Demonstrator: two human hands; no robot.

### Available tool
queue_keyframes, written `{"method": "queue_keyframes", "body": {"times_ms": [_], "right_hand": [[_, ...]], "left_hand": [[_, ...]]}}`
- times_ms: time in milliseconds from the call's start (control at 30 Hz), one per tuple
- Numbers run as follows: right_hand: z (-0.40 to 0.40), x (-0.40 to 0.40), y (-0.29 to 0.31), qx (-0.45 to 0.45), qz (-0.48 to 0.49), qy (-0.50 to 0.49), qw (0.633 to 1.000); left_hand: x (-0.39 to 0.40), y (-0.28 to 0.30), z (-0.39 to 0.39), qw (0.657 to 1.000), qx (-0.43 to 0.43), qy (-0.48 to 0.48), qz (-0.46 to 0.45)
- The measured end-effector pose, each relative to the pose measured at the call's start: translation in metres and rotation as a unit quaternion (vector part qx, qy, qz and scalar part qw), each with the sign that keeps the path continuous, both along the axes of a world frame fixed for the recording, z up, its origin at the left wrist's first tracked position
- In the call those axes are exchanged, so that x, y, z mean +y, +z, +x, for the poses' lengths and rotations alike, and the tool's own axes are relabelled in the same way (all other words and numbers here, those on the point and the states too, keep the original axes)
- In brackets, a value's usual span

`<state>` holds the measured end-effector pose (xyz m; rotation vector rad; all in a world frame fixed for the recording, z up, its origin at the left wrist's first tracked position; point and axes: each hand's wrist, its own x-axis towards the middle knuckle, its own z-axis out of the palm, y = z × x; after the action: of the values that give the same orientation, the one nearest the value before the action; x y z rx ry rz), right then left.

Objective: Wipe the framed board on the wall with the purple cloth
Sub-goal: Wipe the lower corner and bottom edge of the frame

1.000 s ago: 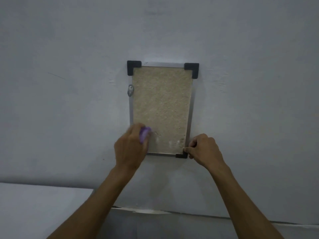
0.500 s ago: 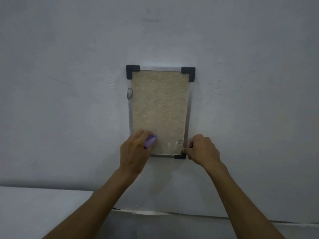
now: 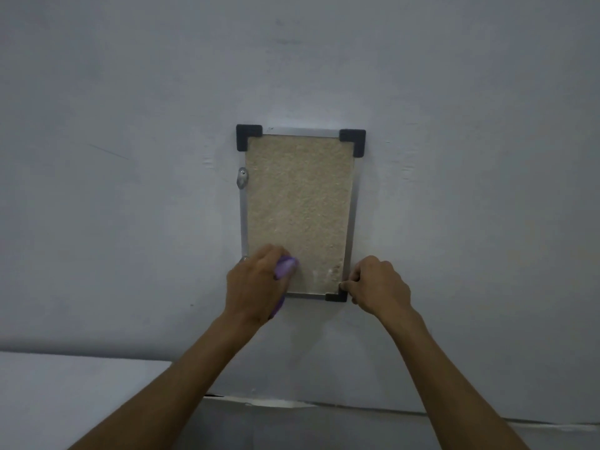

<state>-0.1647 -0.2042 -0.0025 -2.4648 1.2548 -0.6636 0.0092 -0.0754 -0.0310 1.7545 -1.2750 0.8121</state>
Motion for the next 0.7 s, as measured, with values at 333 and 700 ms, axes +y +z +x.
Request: {"method": "queue_keyframes", "body": {"times_ms": [333,700], "right_hand": [[-0.002,0.002,-0.004,0.005,-0.008,-0.005,1.0],[0.004,-0.001,-0.004,0.026,-0.021,-0.022,0.999]], "left_hand": [[0.004,-0.038,-0.012,0.988,0.139,0.048,-0.048],[-0.019,-0.038,-0.036,0.995,0.096,0.038,-0.008]]}}
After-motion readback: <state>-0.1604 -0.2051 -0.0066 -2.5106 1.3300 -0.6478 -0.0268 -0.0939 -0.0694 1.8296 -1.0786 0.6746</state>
